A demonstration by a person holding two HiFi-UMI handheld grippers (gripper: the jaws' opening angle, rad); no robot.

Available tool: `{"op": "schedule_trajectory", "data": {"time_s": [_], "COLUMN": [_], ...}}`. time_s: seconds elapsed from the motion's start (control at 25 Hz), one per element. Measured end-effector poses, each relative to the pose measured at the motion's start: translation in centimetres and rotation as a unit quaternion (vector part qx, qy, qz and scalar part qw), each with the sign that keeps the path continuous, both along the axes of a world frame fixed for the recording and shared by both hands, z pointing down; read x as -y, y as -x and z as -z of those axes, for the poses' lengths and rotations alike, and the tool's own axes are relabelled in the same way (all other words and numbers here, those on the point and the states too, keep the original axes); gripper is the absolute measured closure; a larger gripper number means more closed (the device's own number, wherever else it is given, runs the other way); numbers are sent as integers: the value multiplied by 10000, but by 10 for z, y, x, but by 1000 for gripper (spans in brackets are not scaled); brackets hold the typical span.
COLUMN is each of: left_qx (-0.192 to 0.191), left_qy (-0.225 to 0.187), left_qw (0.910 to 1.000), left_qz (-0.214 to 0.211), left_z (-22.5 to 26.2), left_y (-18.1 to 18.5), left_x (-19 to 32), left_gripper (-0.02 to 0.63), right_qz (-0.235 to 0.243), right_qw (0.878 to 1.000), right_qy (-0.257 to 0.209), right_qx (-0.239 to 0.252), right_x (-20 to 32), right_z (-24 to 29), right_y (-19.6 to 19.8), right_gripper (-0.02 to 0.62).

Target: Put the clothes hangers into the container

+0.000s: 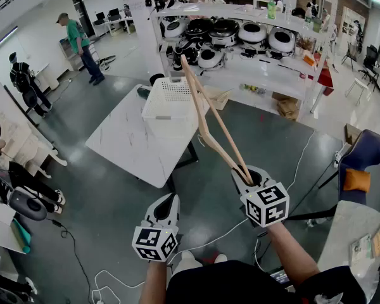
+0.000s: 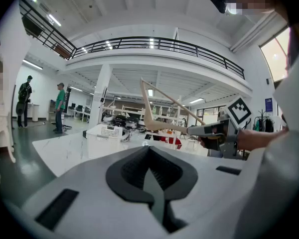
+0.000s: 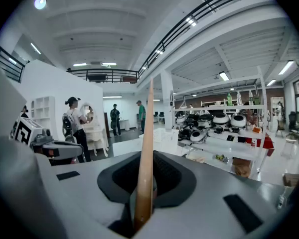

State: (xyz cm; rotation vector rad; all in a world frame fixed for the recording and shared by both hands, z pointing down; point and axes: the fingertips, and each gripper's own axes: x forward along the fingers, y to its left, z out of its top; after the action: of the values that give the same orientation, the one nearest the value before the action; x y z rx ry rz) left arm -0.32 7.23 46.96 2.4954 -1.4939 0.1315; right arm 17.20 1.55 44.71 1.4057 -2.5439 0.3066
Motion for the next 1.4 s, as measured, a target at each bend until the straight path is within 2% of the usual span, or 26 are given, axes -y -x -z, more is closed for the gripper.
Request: {"op": "schedule_trajectory", "data": {"time_s": [0.36, 1.08, 1.4], "left_qx": [32, 200, 204], "left_qy": [35, -216, -261], "left_qw": [10000, 9993, 9992], "left_qz": [85, 240, 224], "left_z": [2, 18, 23], "left_y": [5, 3, 5], "left_x": [-8, -13, 1], "left_gripper": [601, 601, 601], "right_qz": [2, 201, 237], "right_qw": [9996, 9987, 9985], "right_qy": [-211, -141, -146], "right_qx": [177, 454, 473], "right_x": [4, -7, 4], "right_z": [22, 15, 18], "right_y": [11, 11, 16], "right_gripper": [531, 531, 531]}}
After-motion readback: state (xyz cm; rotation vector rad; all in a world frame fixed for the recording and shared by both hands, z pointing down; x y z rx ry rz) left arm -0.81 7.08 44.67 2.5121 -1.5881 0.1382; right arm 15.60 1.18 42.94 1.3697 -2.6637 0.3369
